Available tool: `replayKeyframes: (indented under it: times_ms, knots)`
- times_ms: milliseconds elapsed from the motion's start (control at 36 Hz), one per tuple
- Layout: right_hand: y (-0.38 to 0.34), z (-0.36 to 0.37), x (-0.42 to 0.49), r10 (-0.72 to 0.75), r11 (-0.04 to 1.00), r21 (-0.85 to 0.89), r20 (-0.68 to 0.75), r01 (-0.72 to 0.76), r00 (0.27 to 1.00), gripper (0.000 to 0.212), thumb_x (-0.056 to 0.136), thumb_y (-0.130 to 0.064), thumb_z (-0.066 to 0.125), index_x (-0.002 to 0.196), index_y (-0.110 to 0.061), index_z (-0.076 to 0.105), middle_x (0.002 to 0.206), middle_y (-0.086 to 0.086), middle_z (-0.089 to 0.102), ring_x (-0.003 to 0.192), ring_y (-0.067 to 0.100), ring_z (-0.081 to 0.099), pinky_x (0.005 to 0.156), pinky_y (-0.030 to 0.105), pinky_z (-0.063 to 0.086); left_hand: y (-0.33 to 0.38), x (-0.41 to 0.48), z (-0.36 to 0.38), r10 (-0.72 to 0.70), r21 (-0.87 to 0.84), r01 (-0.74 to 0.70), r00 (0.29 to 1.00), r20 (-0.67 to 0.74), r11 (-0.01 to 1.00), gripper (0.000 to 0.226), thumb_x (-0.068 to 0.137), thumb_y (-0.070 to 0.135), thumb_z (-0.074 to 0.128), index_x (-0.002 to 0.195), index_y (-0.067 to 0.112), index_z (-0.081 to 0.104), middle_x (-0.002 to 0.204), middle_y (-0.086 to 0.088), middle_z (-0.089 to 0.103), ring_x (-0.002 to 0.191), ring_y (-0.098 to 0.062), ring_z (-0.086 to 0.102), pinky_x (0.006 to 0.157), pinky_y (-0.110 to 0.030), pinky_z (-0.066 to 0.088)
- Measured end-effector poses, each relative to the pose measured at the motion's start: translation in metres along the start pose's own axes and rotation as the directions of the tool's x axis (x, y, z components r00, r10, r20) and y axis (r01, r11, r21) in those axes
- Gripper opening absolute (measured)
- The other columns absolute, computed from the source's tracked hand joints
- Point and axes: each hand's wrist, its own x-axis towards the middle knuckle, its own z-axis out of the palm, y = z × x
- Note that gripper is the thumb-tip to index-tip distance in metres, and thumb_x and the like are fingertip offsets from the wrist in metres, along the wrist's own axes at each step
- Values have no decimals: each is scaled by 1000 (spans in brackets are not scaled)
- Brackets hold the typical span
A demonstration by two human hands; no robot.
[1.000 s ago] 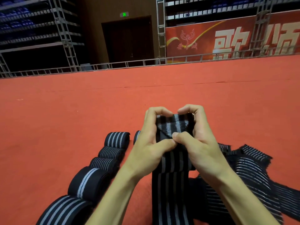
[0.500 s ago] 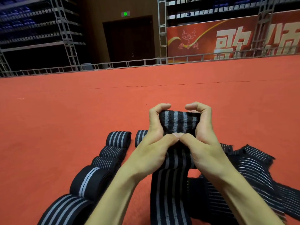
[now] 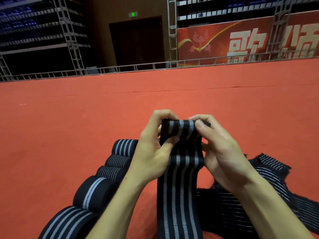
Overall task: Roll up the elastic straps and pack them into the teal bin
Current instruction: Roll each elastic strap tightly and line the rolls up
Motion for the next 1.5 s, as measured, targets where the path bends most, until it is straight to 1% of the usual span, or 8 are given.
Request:
replayKeyframes:
  times_ms: [111, 250, 417, 611, 722, 861, 1083, 1500]
  knots:
    - [1, 3, 1, -31, 993, -118, -21, 28, 999, 37, 79, -52, 59, 98, -21, 63, 82, 4, 56, 72, 24, 52, 62, 38, 47, -2, 0, 2, 50, 50, -49, 998, -32, 998, 56, 84, -18, 57, 106, 32, 50, 100, 5, 59, 94, -19, 60, 86, -40, 52]
    - [6, 0, 3, -124, 984, -134, -60, 115, 990, 21, 87, -35, 71, 95, -16, 69, 83, 3, 63, 81, 20, 58, 76, 41, 51, -5, -1, 4, 43, 95, -42, 999, -15, 995, 48, 85, -8, 56, 100, 37, 45, 100, -2, 59, 93, -26, 59, 85, -50, 49]
    - [10, -1, 5, -184, 979, -98, -75, 177, 980, 10, 80, -19, 66, 88, -20, 72, 85, 1, 67, 81, 14, 62, 75, 29, 53, 1, -2, 6, -90, -17, 92, 994, 67, 996, 35, 82, -3, 49, 101, 26, 47, 102, -1, 58, 96, -24, 57, 87, -35, 48]
    - [9, -5, 3, -230, 960, -177, -71, 215, 971, 30, 68, -6, 74, 90, -25, 69, 94, 3, 69, 84, 19, 66, 77, 35, 58, 6, 1, 0, -358, -230, 385, 922, 151, 894, 23, 81, 45, 64, 97, 29, 59, 85, 13, 60, 77, -7, 54, 69, -26, 42]
    - [11, -6, 5, -236, 962, -164, -101, 218, 967, 40, 64, -2, 72, 93, -28, 69, 97, 2, 69, 88, 20, 67, 81, 39, 59, 2, 0, 0, -420, -239, 460, 885, 201, 855, 34, 86, 39, 70, 115, 32, 54, 87, 8, 66, 78, -6, 62, 68, -22, 50]
    - [10, -6, 6, -123, 991, -63, -37, 120, 992, 48, 73, -15, 70, 118, -27, 58, 111, 14, 65, 95, 17, 66, 80, 28, 54, 4, 1, -2, -300, -155, 311, 950, 90, 938, 34, 87, 37, 59, 118, 26, 51, 97, 9, 64, 93, -7, 62, 78, -22, 50]
    - [6, -6, 2, -104, 975, -196, 2, 103, 995, 48, 80, -24, 71, 124, -28, 52, 108, 18, 67, 90, 20, 67, 80, 35, 59, 10, 2, 1, -338, -199, 348, 937, 84, 916, 44, 77, 43, 62, 112, 19, 48, 66, 11, 65, 61, -2, 60, 55, -17, 48]
    - [3, -4, 0, -1, 1000, 20, 31, 0, 1000, 53, 73, -11, 66, 123, -23, 53, 95, 4, 71, 84, 17, 69, 68, 28, 58, 6, 1, -8, -330, -390, 383, 923, 196, 838, 40, 84, 1, 69, 116, 20, 54, 97, 6, 67, 84, -8, 65, 68, -24, 55]
